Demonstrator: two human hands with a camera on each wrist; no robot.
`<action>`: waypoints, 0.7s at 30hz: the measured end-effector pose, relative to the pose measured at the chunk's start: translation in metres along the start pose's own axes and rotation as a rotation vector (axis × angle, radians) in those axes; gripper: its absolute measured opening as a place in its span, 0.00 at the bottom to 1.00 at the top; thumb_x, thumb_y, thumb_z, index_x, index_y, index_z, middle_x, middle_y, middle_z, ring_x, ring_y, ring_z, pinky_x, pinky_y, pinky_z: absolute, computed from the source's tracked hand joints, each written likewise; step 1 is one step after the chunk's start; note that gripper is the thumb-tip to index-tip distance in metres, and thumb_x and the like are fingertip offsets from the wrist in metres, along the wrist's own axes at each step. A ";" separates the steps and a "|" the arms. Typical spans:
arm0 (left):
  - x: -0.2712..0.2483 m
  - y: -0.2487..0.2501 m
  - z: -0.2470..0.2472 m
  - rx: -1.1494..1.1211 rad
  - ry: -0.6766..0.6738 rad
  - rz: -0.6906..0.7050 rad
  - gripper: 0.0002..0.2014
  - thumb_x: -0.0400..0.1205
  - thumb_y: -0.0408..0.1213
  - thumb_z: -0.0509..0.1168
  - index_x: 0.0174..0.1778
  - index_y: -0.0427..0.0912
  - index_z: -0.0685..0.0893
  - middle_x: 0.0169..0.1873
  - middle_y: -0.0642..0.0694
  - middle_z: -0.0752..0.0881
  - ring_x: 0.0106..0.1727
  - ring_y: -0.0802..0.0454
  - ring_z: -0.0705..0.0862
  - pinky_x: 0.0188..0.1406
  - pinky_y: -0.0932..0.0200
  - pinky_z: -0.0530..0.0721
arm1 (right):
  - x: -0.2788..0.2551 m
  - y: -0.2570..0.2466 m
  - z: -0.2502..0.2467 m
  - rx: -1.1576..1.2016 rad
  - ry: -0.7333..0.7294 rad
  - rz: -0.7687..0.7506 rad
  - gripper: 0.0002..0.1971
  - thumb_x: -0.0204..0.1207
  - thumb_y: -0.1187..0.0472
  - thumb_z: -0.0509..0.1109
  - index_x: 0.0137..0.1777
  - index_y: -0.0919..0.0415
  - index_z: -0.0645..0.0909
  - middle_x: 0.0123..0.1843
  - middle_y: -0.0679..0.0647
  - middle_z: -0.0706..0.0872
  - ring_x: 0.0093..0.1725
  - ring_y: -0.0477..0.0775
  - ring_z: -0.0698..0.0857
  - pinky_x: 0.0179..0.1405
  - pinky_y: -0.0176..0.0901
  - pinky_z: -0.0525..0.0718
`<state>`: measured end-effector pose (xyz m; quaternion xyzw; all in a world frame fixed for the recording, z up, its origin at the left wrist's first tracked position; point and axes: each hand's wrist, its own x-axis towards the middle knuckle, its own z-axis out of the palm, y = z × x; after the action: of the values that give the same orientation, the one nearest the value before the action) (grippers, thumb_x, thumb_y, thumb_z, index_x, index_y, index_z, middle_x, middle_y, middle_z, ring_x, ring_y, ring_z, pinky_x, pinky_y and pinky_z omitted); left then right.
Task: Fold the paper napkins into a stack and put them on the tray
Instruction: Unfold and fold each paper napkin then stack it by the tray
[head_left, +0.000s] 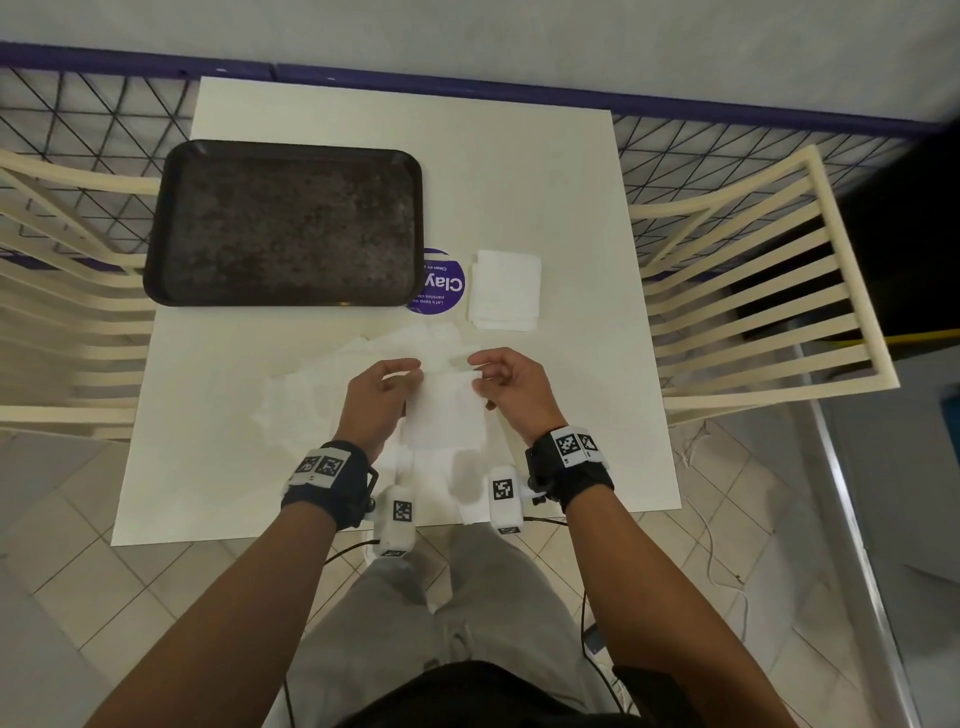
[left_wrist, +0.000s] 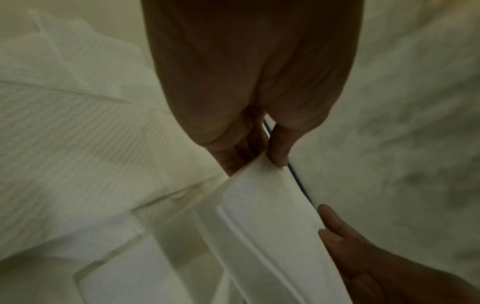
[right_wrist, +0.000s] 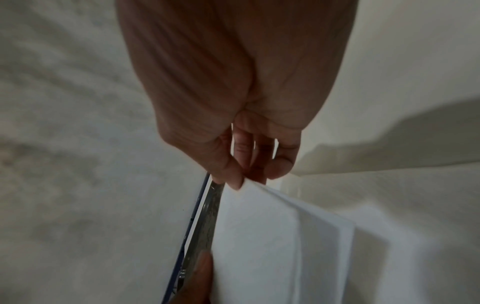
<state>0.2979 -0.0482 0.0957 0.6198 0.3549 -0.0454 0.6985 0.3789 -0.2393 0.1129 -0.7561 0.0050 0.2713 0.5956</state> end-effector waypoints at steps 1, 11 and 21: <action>0.000 -0.001 0.000 0.016 0.005 0.004 0.05 0.87 0.37 0.71 0.56 0.48 0.92 0.55 0.44 0.93 0.59 0.42 0.91 0.60 0.46 0.91 | 0.000 0.000 0.000 -0.012 0.006 -0.005 0.15 0.73 0.72 0.74 0.55 0.54 0.90 0.40 0.52 0.85 0.40 0.50 0.83 0.39 0.44 0.82; -0.007 0.001 0.004 0.349 0.003 0.254 0.06 0.87 0.37 0.71 0.56 0.42 0.91 0.50 0.49 0.93 0.54 0.51 0.91 0.57 0.58 0.86 | 0.001 -0.009 0.029 -0.449 -0.029 -0.189 0.06 0.72 0.49 0.80 0.45 0.48 0.91 0.44 0.42 0.91 0.47 0.41 0.86 0.51 0.44 0.86; -0.013 0.003 0.002 0.399 0.131 0.389 0.05 0.91 0.38 0.64 0.58 0.44 0.85 0.51 0.52 0.89 0.49 0.58 0.85 0.47 0.73 0.77 | 0.000 -0.006 0.005 -0.298 0.032 -0.074 0.02 0.77 0.57 0.79 0.44 0.50 0.91 0.32 0.37 0.85 0.37 0.41 0.83 0.44 0.31 0.79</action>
<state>0.2911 -0.0543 0.1055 0.8029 0.2578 0.0608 0.5340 0.3789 -0.2334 0.1176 -0.8399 -0.0539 0.2349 0.4863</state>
